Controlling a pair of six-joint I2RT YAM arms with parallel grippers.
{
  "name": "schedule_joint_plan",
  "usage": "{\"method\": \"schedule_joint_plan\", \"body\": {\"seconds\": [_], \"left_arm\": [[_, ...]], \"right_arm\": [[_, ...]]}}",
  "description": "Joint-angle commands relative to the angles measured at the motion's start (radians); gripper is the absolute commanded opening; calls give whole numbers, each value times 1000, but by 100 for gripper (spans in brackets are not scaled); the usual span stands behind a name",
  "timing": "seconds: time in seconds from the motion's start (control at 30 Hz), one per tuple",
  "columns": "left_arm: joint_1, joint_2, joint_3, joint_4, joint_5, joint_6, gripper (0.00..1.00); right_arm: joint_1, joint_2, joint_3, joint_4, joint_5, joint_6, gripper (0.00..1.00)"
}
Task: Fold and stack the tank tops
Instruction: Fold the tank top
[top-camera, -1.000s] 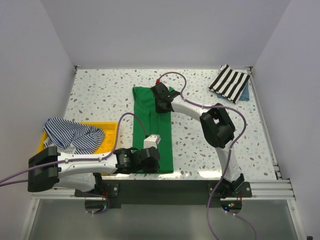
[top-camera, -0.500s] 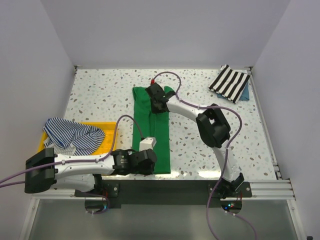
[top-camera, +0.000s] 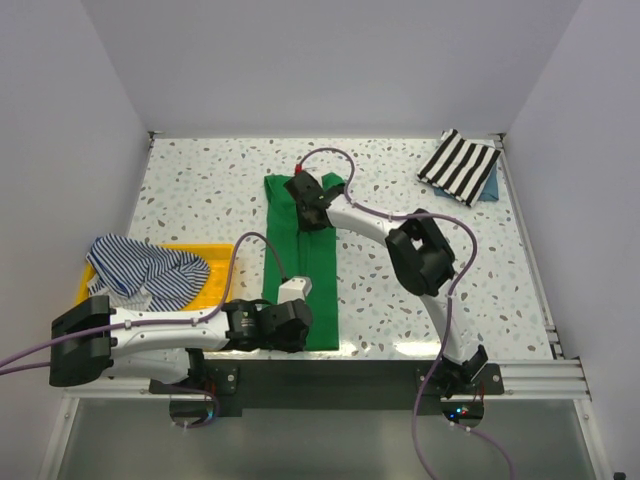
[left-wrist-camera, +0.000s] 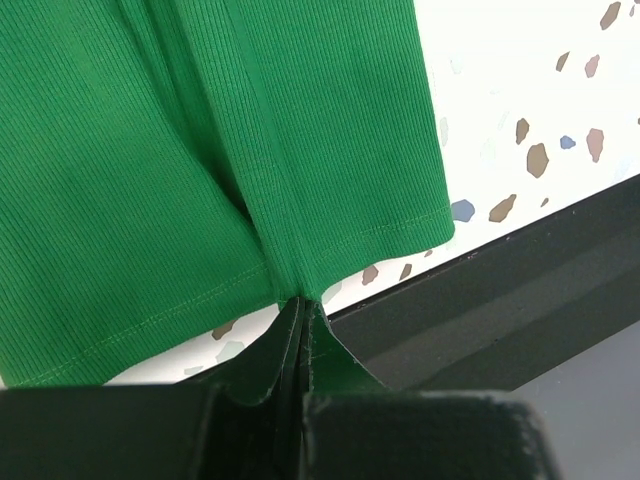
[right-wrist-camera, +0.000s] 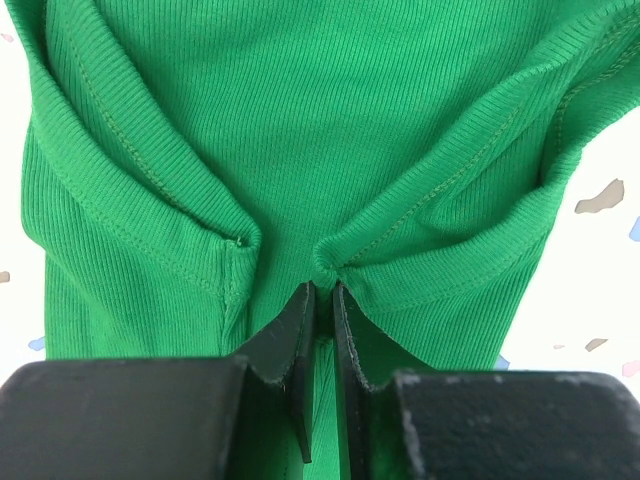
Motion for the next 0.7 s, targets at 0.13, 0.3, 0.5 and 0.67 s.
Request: {"method": "schedule_joint_plan", "body": {"seconds": [0.13,0.3,0.5,0.67], "left_arm": [[2,3,-11,2,18,-2,0],[0,3,-14,5,23,-2,0],[-1,3,-15,4,23,-1,0],[-1,6,-14,4,26,1,0]], "right_arm": [[26,-4,40,-4,63,-24,6],[37,-1,31,-1,75,-26,6],[60,-2,32,2,116,-44,8],[63,30,51,-1,123,-50,11]]}}
